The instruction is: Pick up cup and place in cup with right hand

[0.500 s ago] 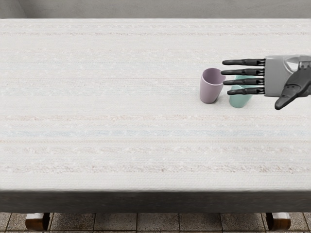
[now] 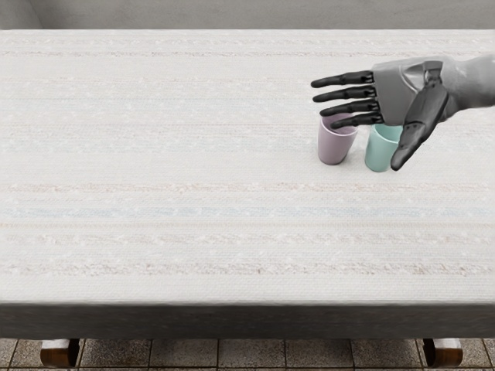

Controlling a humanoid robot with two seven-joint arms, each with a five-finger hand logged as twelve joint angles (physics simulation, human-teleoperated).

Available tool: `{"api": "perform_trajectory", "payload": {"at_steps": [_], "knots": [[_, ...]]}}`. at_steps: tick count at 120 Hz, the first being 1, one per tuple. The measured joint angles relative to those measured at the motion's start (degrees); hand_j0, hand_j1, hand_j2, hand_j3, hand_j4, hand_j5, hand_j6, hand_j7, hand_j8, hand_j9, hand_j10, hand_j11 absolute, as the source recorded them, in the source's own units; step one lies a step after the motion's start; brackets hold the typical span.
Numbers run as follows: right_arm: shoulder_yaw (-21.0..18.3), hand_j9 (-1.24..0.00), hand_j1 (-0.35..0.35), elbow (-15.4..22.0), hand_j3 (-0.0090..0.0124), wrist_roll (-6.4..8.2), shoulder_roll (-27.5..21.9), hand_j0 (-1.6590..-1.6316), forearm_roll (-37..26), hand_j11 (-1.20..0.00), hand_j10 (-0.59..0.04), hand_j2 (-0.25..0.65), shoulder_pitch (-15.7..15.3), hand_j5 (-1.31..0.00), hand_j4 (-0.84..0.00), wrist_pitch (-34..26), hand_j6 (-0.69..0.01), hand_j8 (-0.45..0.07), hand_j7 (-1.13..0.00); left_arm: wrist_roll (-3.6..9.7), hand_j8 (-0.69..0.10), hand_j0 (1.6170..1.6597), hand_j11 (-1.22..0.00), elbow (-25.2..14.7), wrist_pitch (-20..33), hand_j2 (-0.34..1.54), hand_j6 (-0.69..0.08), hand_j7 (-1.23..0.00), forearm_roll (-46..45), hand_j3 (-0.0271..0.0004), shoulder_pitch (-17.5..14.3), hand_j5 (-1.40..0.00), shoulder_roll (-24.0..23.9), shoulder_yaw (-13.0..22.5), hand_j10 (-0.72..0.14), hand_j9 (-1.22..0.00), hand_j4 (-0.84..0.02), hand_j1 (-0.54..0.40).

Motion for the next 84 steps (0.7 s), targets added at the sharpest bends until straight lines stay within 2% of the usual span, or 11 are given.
{"api": "perform_trajectory", "payload": {"at_steps": [18, 32, 46, 54, 63, 73, 84], "knots": [[-2.76, 0.00, -0.349, -4.76, 0.0000, 0.00, 8.20, -1.6581, -10.44, 0.00, 0.001, 0.000, 6.07, 0.00, 0.000, -0.01, 0.001, 0.001, 0.00, 0.00, -0.001, 1.6581, 0.00, 0.02, 0.00, 0.00, -0.001, 0.00, 0.02, -0.0001, -0.04, 0.00, 0.00, 0.00, 0.000, 0.00, 0.000, 0.349], [-7.89, 0.00, -0.349, -9.28, 0.0000, 0.00, 13.97, -1.6581, -14.23, 0.00, 0.000, 0.000, 11.45, 0.00, -0.001, -0.02, 0.000, 0.000, 0.00, 0.00, -0.001, 1.6581, 0.00, 0.03, 0.00, 0.00, -0.001, 0.00, 0.02, -0.0001, -0.09, 0.00, 0.00, 0.00, 0.000, 0.00, 0.000, 0.349], [-10.87, 0.00, -0.349, -14.86, 0.0000, 0.00, 19.29, -1.6581, -17.90, 0.00, 0.000, -0.001, 14.53, 0.00, -0.001, -0.03, -0.001, -0.001, 0.00, 0.00, -0.001, 1.6581, 0.00, 0.03, 0.00, 0.00, -0.001, 0.00, 0.02, 0.0000, -0.09, 0.00, 0.00, 0.01, 0.000, 0.00, 0.000, 0.349], [-14.24, 0.00, -0.349, -17.39, 0.0000, 0.00, 21.42, -1.6581, -19.24, 0.00, -0.001, 0.000, 16.83, 0.00, -0.001, -0.08, -0.001, -0.001, 0.00, 0.00, -0.001, 1.6581, 0.00, 0.03, 0.00, 0.00, -0.001, 0.00, 0.02, 0.0000, -0.09, 0.00, 0.00, 0.01, 0.000, 0.00, 0.000, 0.349], [-17.22, 0.00, -0.349, -19.53, 0.0000, 0.00, 24.23, -1.6581, -21.47, 0.00, -0.001, 0.000, 18.42, 0.00, -0.001, -1.06, -0.001, -0.001, 0.00, 0.00, -0.001, 1.6581, 0.00, 0.03, 0.00, 0.00, -0.001, 0.00, 0.02, 0.0000, -0.09, 0.00, 0.00, 0.01, 0.000, 0.00, 0.000, 0.349], [-18.50, 0.00, -0.349, -20.83, 0.0000, 0.00, 26.56, -1.6581, -24.65, 0.00, -0.001, 0.000, 19.31, 0.00, -0.001, -3.00, -0.002, -0.001, 0.00, 0.00, -0.001, 1.6581, 0.00, 0.03, -0.01, 0.00, -0.001, 0.00, 0.02, 0.0000, -0.09, 0.00, 0.00, 0.01, 0.000, 0.00, 0.000, 0.349], [-19.48, 0.00, -0.349, -21.63, 0.0000, 0.00, 29.60, -1.6581, -28.82, 0.00, -0.001, 0.000, 20.14, 0.00, -0.001, -8.68, -0.002, -0.001, 0.00, 0.00, -0.001, 1.6581, 0.00, 0.03, 0.00, 0.00, -0.001, 0.00, 0.02, 0.0000, -0.09, 0.00, 0.00, 0.01, 0.000, 0.00, 0.000, 0.349]]}}
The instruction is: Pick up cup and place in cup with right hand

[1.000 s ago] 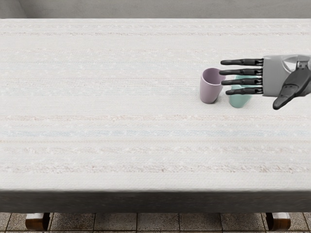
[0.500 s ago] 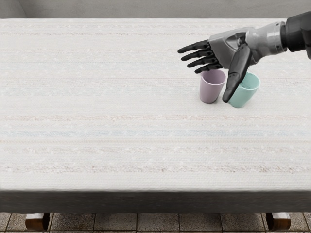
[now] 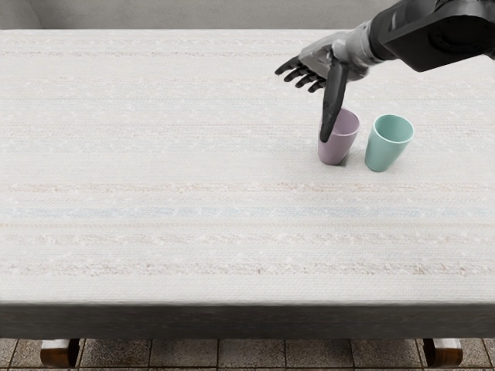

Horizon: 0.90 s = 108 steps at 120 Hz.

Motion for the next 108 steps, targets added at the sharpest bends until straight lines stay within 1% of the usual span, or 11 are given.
{"api": "perform_trajectory", "payload": {"at_steps": [18, 33, 52, 65, 81, 93, 108], "knots": [[-2.17, 0.00, -0.349, -0.32, 0.0000, 0.00, 3.43, -1.6581, -7.15, 0.00, -0.001, 0.000, 0.23, 0.00, -0.002, -6.18, -0.002, -0.002, 0.00, 0.00, -0.001, 1.6581, 0.00, 0.00, 0.00, 0.00, -0.001, 0.00, 0.00, 0.0000, 0.00, 0.00, 0.00, 0.00, 0.000, 0.00, 0.000, 0.349], [-5.86, 0.00, -0.349, -0.20, 0.0000, 0.00, 6.09, -1.6581, -10.58, 0.00, -0.001, 0.000, 0.41, 0.00, -0.002, -11.68, -0.003, -0.002, 0.00, 0.00, -0.001, 1.6581, 0.00, 0.00, 0.00, 0.00, -0.001, 0.00, 0.00, 0.0000, 0.00, 0.00, 0.00, 0.00, 0.000, 0.00, 0.000, 0.349], [-11.57, 0.00, -0.349, 1.02, 0.0000, 0.00, 6.87, -1.6581, -11.49, 0.00, -0.001, 0.000, 0.36, 0.00, -0.002, -14.73, -0.003, -0.002, 0.00, 0.00, -0.001, 1.6581, 0.00, 0.00, 0.00, 0.00, -0.001, 0.00, 0.00, 0.0000, -0.01, 0.00, 0.00, 0.00, 0.000, 0.00, 0.000, 0.349], [-14.99, 0.00, -0.346, 1.07, 0.0000, 0.00, 6.90, -1.6581, -11.63, 0.00, -0.004, 0.000, 0.23, 0.00, -0.004, -18.12, -0.005, -0.005, 0.00, 0.00, -0.001, 1.6581, 0.00, 0.00, 0.00, 0.00, -0.001, 0.00, 0.00, 0.0000, -0.09, 0.00, 0.00, -0.03, 0.000, 0.00, 0.000, 0.349], [-17.49, -0.07, -0.289, 0.74, 0.0000, 0.00, 7.28, -1.6581, -11.64, -0.07, -0.052, -0.009, -0.20, -0.07, -0.052, -21.55, -0.053, -0.052, -0.07, 0.00, -0.001, 1.6581, 0.00, 0.00, 0.00, 0.00, -0.001, 0.00, 0.00, 0.0000, -0.16, 0.00, 0.00, -0.06, 0.000, 0.00, 0.000, 0.349], [-19.03, -0.10, -0.261, 0.49, 0.0000, 0.00, 7.36, -1.6581, -11.61, -0.10, -0.075, -0.014, -0.35, -0.10, -0.076, -23.05, -0.077, -0.076, -0.10, 0.00, -0.001, 1.6581, 0.00, 0.00, 0.00, 0.00, -0.001, 0.00, 0.00, 0.0000, -0.18, 0.00, 0.00, -0.08, 0.000, 0.00, 0.000, 0.349], [-20.94, -0.12, -0.241, -1.92, 0.0000, 0.00, 7.53, -1.6581, -11.55, -0.12, -0.092, -0.017, -0.46, -0.12, -0.093, -24.02, -0.094, -0.093, -0.12, 0.00, -0.001, 1.6581, 0.00, -0.01, 0.00, 0.00, -0.001, 0.00, 0.00, 0.0000, -0.78, 0.00, 0.00, -0.08, 0.000, 0.00, 0.000, 0.349]]}}
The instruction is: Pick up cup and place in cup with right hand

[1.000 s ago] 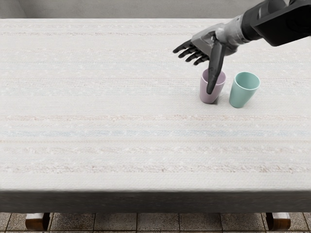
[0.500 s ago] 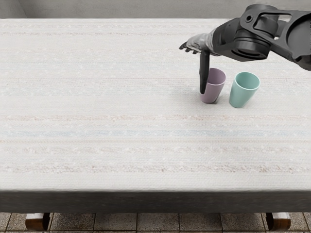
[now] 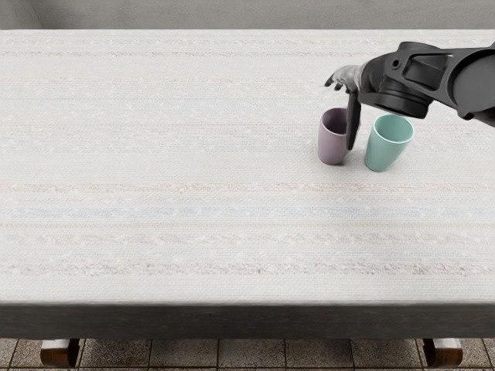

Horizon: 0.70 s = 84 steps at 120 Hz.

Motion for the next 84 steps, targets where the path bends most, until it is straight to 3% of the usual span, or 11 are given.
{"api": "perform_trajectory", "payload": {"at_steps": [39, 58, 84], "knots": [[-1.34, -0.13, -0.230, -7.79, 0.0000, 0.00, 5.46, -1.6581, -0.05, -0.13, -0.101, -0.019, -2.88, -0.13, -0.102, -1.54, -0.103, -0.102, -0.13, 0.00, -0.001, 1.6581, 0.00, 0.00, 0.00, 0.00, -0.001, 0.00, 0.00, 0.0000, -0.19, 0.00, 0.00, 0.00, 0.000, 0.00, 0.000, 0.349], [1.56, -0.11, -0.247, -8.83, 0.0000, 0.00, 6.67, -1.6581, -0.05, -0.11, -0.088, -0.016, -4.88, -0.11, -0.089, -1.76, -0.090, -0.089, -0.11, 0.00, -0.001, 1.6581, 0.00, 0.00, 0.00, 0.00, -0.001, 0.00, 0.00, 0.0000, -0.19, 0.00, 0.00, 0.01, 0.000, 0.00, 0.000, 0.349], [2.40, -0.12, -0.237, -9.38, 0.0000, 0.00, 7.00, -1.6581, -0.03, -0.12, -0.096, -0.018, -6.12, -0.12, -0.097, -2.46, -0.098, -0.097, -0.12, 0.00, 0.000, 1.6581, 0.00, 0.01, 0.00, 0.00, -0.001, 0.00, 0.00, 0.0000, -0.23, 0.00, 0.00, 0.00, 0.000, 0.00, 0.000, 0.349]]}}
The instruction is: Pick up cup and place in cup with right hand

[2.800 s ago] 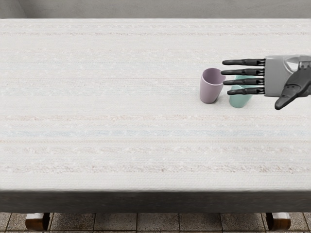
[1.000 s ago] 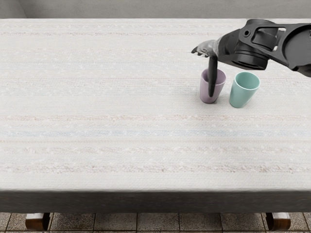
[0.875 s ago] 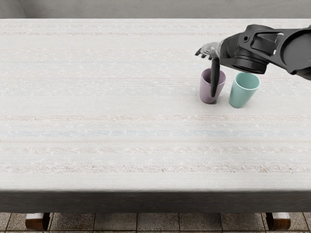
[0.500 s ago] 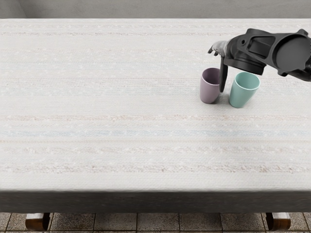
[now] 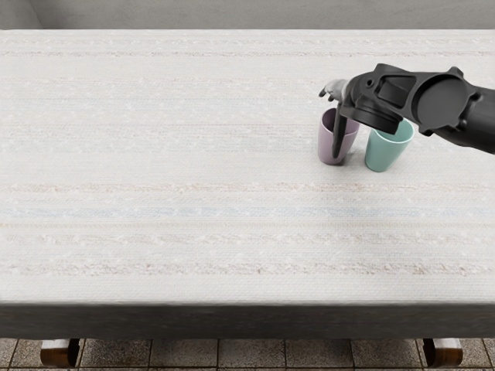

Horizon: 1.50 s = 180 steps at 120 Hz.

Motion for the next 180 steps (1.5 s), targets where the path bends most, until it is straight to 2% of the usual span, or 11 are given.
{"api": "perform_trajectory", "payload": {"at_steps": [71, 89, 133, 146, 161, 164, 169, 170, 172, 178, 180], "knots": [[-0.66, -0.26, -0.114, -5.26, 0.0000, 0.00, 3.13, -1.6581, -1.97, -0.26, -0.199, -0.038, -2.44, -0.26, -0.199, -1.04, -0.201, -0.200, -0.26, 0.00, 0.000, 1.6581, 0.00, 0.00, 0.00, 0.00, -0.001, 0.00, 0.00, 0.0000, -0.40, 0.00, 0.00, -0.01, 0.000, 0.00, 0.000, 0.349], [-0.76, -0.32, 0.007, -6.18, 0.0001, -0.01, 3.71, -1.6583, -2.34, -0.32, -0.244, 0.000, -3.09, -0.32, -0.244, -1.04, -0.247, -0.245, -0.31, 0.00, -0.001, 1.6581, 0.00, -0.01, 0.00, 0.00, -0.001, 0.00, 0.00, 0.0000, -0.48, 0.00, 0.00, -0.01, 0.000, 0.00, 0.000, 0.349], [-0.70, -0.46, 0.010, -6.44, -0.0008, -0.02, 3.93, -1.6559, -3.14, -0.46, -0.348, -0.093, -3.32, -0.45, -0.351, -1.05, -0.349, -0.378, -0.45, 0.00, 0.000, 1.6581, 0.00, 0.00, 0.00, 0.00, -0.001, 0.00, 0.00, 0.0000, -0.49, 0.00, 0.00, -0.01, 0.000, 0.00, 0.000, 0.349], [-0.74, -0.49, -0.019, -6.32, -0.0001, -0.04, 3.93, -1.6538, -3.34, -0.49, -0.371, -0.151, -3.32, -0.49, -0.376, -1.04, -0.362, -0.354, -0.49, 0.00, 0.000, 1.6580, 0.00, -0.01, 0.00, 0.00, -0.001, 0.00, 0.00, 0.0001, -0.49, 0.00, 0.00, 0.00, 0.000, 0.00, 0.000, 0.349], [-0.58, -0.53, 0.021, -6.20, -0.0009, -0.05, 3.85, -1.6532, -3.21, -0.53, -0.382, -0.122, -3.27, -0.53, -0.388, -0.99, -0.354, -0.344, -0.53, 0.00, 0.000, 1.6581, 0.00, -0.01, 0.00, 0.00, 0.000, 0.00, 0.00, 0.0001, -0.49, 0.00, 0.00, -0.01, 0.000, 0.00, 0.000, 0.349], [-0.50, -0.54, 0.014, -6.17, 0.0002, -0.05, 3.83, -1.6528, -3.09, -0.54, -0.383, -0.128, -3.23, -0.54, -0.390, -0.95, -0.341, -0.338, -0.53, 0.00, 0.000, 1.6581, 0.00, -0.01, 0.00, 0.00, 0.000, 0.00, 0.00, 0.0001, -0.49, 0.00, 0.00, -0.02, 0.000, 0.00, 0.000, 0.349], [-0.39, -0.55, 0.027, -6.14, -0.0008, -0.06, 3.75, -1.6528, -2.90, -0.55, -0.387, -0.128, -3.15, -0.55, -0.396, -0.83, -0.342, -0.323, -0.54, 0.00, 0.000, 1.6581, 0.00, -0.02, 0.00, 0.00, 0.000, 0.00, 0.00, 0.0002, -0.49, 0.00, 0.00, -0.02, 0.000, 0.00, 0.000, 0.349], [-0.37, -0.55, 0.029, -6.14, -0.0029, -0.06, 3.73, -1.6526, -2.87, -0.55, -0.389, -0.126, -3.13, -0.55, -0.398, -0.81, -0.346, -0.327, -0.55, 0.00, 0.000, 1.6581, 0.00, -0.02, 0.00, 0.00, 0.000, 0.00, 0.00, 0.0002, -0.49, 0.00, 0.00, -0.02, 0.000, 0.00, 0.000, 0.349], [-0.33, -0.55, 0.024, -6.14, 0.0000, -0.07, 3.69, -1.6524, -2.84, -0.55, -0.391, -0.120, -3.08, -0.55, -0.401, -0.71, -0.345, -0.320, -0.55, 0.00, 0.000, 1.6581, 0.00, -0.02, 0.00, 0.00, 0.000, 0.00, 0.00, 0.0002, -0.49, 0.00, 0.00, -0.02, 0.000, 0.00, 0.000, 0.349], [-0.17, -0.57, 0.024, -6.15, -0.0010, -0.02, 3.57, -1.6518, -2.52, -0.57, -0.388, -0.123, -3.01, -0.57, -0.398, -0.46, -0.351, -0.321, -0.56, -0.01, 0.000, 1.6581, 0.00, -0.01, 0.00, 0.00, 0.000, 0.00, 0.00, 0.0002, -0.49, 0.00, 0.00, -0.02, 0.000, 0.00, 0.000, 0.349], [-0.13, -0.58, 0.025, -6.16, 0.0001, -0.01, 3.52, -1.6516, -2.41, -0.58, -0.385, -0.126, -2.97, -0.58, -0.396, -0.33, -0.350, -0.329, -0.56, -0.01, 0.000, 1.6581, 0.00, -0.01, 0.00, 0.00, 0.000, 0.00, 0.00, 0.0002, -0.49, 0.00, 0.00, -0.02, 0.000, 0.00, 0.000, 0.349]]}}
